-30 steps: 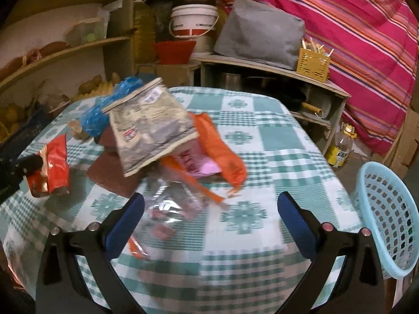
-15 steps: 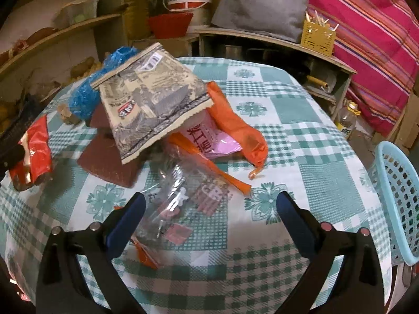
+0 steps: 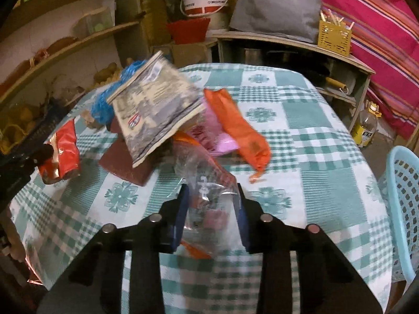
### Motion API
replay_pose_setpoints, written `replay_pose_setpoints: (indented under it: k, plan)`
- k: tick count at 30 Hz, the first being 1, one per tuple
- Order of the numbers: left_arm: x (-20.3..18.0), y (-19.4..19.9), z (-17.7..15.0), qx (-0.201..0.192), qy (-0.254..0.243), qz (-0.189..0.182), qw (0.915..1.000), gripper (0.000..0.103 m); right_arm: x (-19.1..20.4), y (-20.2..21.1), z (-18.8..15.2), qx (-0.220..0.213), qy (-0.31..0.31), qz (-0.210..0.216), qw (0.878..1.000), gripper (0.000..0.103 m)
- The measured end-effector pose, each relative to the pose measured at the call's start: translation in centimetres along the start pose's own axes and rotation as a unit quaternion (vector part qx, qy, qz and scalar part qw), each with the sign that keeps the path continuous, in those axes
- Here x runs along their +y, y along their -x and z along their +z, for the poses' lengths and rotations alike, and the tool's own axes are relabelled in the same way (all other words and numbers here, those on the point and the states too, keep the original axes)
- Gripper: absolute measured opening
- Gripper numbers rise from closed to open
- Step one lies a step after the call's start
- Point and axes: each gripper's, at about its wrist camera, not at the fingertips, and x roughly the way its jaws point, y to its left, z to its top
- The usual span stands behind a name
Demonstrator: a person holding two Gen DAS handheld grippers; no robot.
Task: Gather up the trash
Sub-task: 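Grasp the clear plastic bag with the right tool and carry it toward the blue basket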
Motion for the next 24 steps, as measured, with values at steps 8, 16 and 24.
replay_pose_setpoints:
  k: [8, 16, 24]
  plan:
    - [-4.5, 1.4, 1.4, -0.027, -0.015, -0.029, 0.9991, 0.01, -6.7, 4.6, 0.5, -0.059, -0.036, -0.019, 0.997, 0.032]
    - [-12.5, 1.8, 3.0, -0.051, -0.042, -0.08, 0.9946, 0.01, -14.6, 8.7, 0.2, -0.102, -0.076, -0.065, 0.99, 0.032]
    - [-23.2, 2.0, 3.4, -0.066, -0.098, -0.141, 0.9829, 0.01, -22.3, 12.3, -1.7, -0.12, -0.112, -0.128, 0.978, 0.032]
